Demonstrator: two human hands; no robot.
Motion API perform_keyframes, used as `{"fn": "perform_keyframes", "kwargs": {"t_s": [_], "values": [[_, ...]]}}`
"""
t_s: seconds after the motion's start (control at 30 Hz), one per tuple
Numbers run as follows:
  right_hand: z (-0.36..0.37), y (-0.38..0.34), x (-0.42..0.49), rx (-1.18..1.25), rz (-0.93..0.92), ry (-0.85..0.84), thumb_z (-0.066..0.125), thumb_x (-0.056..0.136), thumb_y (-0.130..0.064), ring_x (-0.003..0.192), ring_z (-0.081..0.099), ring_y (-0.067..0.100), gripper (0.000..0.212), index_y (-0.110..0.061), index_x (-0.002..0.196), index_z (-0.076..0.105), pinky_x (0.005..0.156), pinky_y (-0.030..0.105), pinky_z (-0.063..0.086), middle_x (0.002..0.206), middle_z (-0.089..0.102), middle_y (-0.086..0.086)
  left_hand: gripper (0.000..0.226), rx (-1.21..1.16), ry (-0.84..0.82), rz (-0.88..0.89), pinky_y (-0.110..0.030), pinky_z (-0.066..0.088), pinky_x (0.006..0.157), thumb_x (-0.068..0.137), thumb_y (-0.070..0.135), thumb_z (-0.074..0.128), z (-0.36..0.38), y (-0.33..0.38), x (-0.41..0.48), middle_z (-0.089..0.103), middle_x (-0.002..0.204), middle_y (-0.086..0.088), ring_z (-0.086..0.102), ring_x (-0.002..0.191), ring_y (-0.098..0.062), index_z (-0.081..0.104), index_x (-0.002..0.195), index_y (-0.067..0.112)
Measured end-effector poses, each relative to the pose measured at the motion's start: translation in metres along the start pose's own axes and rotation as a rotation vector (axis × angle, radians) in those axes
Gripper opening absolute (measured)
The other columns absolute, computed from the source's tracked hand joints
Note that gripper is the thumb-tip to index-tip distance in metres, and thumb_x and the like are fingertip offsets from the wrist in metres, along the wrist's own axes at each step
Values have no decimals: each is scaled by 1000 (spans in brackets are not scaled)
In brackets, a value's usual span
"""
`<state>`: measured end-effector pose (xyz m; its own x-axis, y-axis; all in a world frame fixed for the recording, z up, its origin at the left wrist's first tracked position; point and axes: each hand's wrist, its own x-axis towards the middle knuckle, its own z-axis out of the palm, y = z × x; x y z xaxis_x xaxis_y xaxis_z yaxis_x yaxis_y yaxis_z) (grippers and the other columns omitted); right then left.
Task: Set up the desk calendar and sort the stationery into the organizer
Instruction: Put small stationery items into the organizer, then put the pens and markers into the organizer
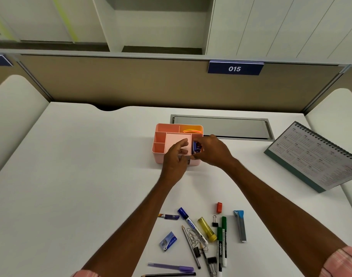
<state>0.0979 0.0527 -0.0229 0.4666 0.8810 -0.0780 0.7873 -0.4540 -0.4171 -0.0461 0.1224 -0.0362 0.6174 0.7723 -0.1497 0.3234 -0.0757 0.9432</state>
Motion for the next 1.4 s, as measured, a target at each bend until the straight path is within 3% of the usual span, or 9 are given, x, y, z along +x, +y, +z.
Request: {"fn": "perform_keyframes", "kwargs": {"t_s": [0.53, 0.7, 0.9, 1.0, 1.2, 1.3, 1.4], "values": [[1, -4, -7, 18, 17, 26, 86, 81, -33, 112, 64, 29, 59, -25, 134, 61, 89, 41, 57, 129, 69, 3, 48, -16, 38, 15, -50, 52, 107, 100, -2, 58, -4, -1, -13, 60, 145, -2, 60, 128, -25, 56, 142, 20], [-2, -4, -28, 33, 31, 132, 81, 86, -33, 121, 58, 29, 54, -21, 136, 63, 93, 39, 50, 135, 67, 5, 42, -4, 34, 32, -42, 44, 112, 101, 3, 59, 0, -3, -27, 58, 147, -3, 55, 135, -24, 59, 140, 19], [9, -4, -87, 171, 57, 105, 78, 89, -33, 99, 61, 13, 45, -25, 132, 65, 84, 31, 54, 126, 69, -3, 43, -34, -45, 11, -22, 54, 96, 100, 2, 60, 4, -19, -65, 68, 124, 13, 67, 100, 7, 61, 137, 25], [15, -2, -120, 230, 62, 27, 78, 89, -35, 91, 63, 7, 42, -26, 129, 67, 83, 28, 53, 116, 71, -8, 45, -16, -73, -8, -12, 55, 85, 100, -3, 53, 9, -32, -91, 71, 121, 11, 69, 100, 3, 63, 135, 23], [44, 15, -181, 273, 168, -104, 79, 88, -30, 84, 65, 4, 36, -25, 123, 70, 79, 23, 54, 106, 72, -10, 44, -30, -137, -80, -22, 58, 87, 94, -2, 53, 21, -60, -143, 75, 111, 13, 72, 97, -5, 71, 123, 26], [59, 28, -211, 267, 240, -109, 78, 89, -26, 81, 62, 1, 31, -25, 119, 71, 75, 16, 49, 99, 70, -12, 40, -27, -172, -132, -15, 56, 83, 95, -1, 56, 28, -69, -164, 75, 108, 14, 70, 99, 0, 73, 118, 27], [72, 36, -235, 227, 310, -77, 75, 91, -23, 80, 61, 7, 31, -22, 121, 70, 76, 21, 48, 99, 68, -7, 40, -23, -204, -183, -15, 57, 81, 96, 0, 56, 37, -74, -183, 75, 108, 12, 70, 100, -1, 72, 115, 32]]}}
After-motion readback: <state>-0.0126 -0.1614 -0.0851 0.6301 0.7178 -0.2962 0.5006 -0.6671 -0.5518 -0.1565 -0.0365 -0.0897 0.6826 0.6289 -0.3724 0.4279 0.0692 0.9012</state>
